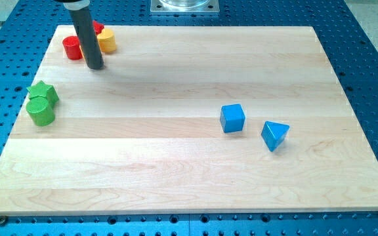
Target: Push the green star above the blue triangle
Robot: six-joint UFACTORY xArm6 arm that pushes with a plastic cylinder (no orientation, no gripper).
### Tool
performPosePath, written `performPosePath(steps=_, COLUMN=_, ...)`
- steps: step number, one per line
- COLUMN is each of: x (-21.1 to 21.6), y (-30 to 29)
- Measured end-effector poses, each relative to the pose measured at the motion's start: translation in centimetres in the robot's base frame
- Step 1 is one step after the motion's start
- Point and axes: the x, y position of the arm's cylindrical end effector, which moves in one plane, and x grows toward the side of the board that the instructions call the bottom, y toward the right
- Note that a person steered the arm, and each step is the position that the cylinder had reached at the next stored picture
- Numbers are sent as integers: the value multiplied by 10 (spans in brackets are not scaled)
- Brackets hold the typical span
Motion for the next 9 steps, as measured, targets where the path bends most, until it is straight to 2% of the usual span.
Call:
performPosePath(steps=3, x=15, y=0)
performPosePath(steps=4, x=47, y=-12)
performPosePath(steps=5, x=65, y=-43)
performPosePath(steps=6, x=60, y=-108)
performPosePath(steps=7, x=66, y=-118)
performPosePath(steps=8, x=110, y=-85)
performPosePath(steps=9, x=101, y=-34)
